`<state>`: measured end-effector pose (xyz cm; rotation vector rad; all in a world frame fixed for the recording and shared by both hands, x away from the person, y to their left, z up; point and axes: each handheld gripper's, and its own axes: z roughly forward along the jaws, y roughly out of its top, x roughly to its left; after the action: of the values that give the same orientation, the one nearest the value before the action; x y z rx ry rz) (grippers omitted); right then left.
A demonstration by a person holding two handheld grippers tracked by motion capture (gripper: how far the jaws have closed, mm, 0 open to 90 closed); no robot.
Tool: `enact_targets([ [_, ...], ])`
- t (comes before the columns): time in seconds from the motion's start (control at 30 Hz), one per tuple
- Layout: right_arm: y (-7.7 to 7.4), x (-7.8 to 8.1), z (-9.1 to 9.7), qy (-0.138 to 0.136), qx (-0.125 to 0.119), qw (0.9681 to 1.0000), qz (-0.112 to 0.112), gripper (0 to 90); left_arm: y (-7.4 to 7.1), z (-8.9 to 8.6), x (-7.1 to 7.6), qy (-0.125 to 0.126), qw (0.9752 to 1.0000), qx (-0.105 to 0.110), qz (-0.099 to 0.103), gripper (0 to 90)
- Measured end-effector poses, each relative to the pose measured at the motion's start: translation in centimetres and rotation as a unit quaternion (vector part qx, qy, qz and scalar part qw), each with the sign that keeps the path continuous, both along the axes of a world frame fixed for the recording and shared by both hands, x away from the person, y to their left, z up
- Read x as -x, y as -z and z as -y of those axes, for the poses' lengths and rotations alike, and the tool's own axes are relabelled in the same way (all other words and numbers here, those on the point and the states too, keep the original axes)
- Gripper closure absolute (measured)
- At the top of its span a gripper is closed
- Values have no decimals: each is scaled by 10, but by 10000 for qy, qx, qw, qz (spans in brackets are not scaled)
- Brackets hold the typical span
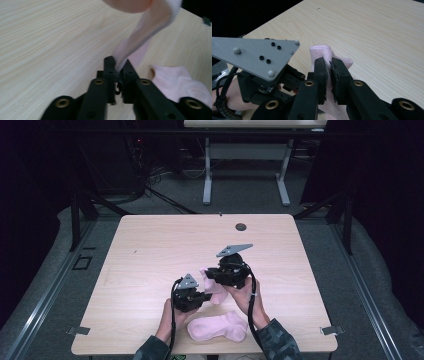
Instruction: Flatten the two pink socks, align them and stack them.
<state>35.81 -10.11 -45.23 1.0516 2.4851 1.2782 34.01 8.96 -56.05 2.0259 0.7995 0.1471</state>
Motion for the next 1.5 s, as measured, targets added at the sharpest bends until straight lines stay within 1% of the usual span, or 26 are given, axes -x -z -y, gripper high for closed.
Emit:
enact_targets([
  [0.07,4,0,6,191,-4,9998,20,827,-1,-1,0,-32,10000,-56,4,886],
  [0.2,12,2,23,524,75,9986,-57,827,-11,-9,4,18,9995,-183,-267,887],
  [0.27,17,4,29,680,123,9976,-92,827,-15,-8,5,19,9988,-315,-376,887],
  [0.3,20,4,30,768,112,9968,-167,827,-16,-7,2,38,9977,-476,-477,887],
  [0.33,20,4,30,768,112,9968,-167,827,-16,-7,2,38,9977,-476,-477,886],
  [0.37,25,0,32,833,160,9960,-278,826,-15,-6,-2,26,9965,-614,-558,886],
  [0.4,41,-13,31,987,467,9927,-509,819,-10,-2,-11,-28,9926,-945,-761,885],
  [0.43,50,-20,30,1001,637,9904,-714,814,-8,-1,-15,-27,9909,-1070,-821,884],
  [0.5,66,-33,26,999,832,9872,-919,777,-5,1,-22,-152,9865,-1366,-895,876],
  [0.53,66,-33,26,999,832,9872,-919,777,-5,1,-22,-152,9865,-1366,-895,851],
  [0.57,77,-42,24,1032,905,9861,-940,644,-2,2,-26,-287,9833,-1546,-920,824],
  [0.6,80,-45,24,931,873,9874,-939,622,-2,2,-26,-287,9833,-1546,-920,764],
  [0.63,81,-47,25,907,864,9874,-964,588,-2,-1,-28,-428,9811,-1650,-918,723],
  [0.67,81,-48,27,904,848,9881,-907,561,-3,-2,-28,-494,9805,-1684,-888,681],
  [0.73,77,-47,35,968,710,9890,-864,560,-6,-8,-29,-640,9790,-1710,-902,545],
  [0.77,75,-47,40,1007,658,9893,-823,561,-7,-12,-28,-691,9798,-1647,-895,533],
  [0.83,74,-44,48,1011,719,9888,-827,569,-10,-17,-27,-817,9794,-1628,-868,464],
  [0.9,78,-42,51,906,881,9885,-827,570,-12,-21,-25,-953,9791,-1601,-821,471],
  [0.97,84,-39,52,817,1067,9879,-770,566,-13,-23,-23,-941,9785,-1633,-841,486],
  [1.03,87,-38,52,756,1070,9888,-711,564,-13,-22,-23,-952,9773,-1687,-857,486],
  [1.07,96,-37,47,746,1089,9893,-623,560,-10,-21,-23,-996,9749,-1788,-876,486],
  [1.13,100,-39,44,570,1285,9875,-709,568,-8,-18,-21,-1025,9713,-2002,-771,504],
  [1.23,104,-40,41,518,1312,9877,-677,630,-4,-14,-18,-927,9702,-2139,-667,595],
  [1.3,105,-39,40,491,1351,9876,-634,668,-2,-14,-18,-921,9721,-2057,-646,659],
  [1.37,108,-39,39,467,1492,9856,-650,706,-1,-14,-18,-915,9726,-2046,-622,713],
  [1.5,111,-37,40,567,1331,9873,-654,799,1,-14,-17,-886,9738,-2018,-559,786],
])
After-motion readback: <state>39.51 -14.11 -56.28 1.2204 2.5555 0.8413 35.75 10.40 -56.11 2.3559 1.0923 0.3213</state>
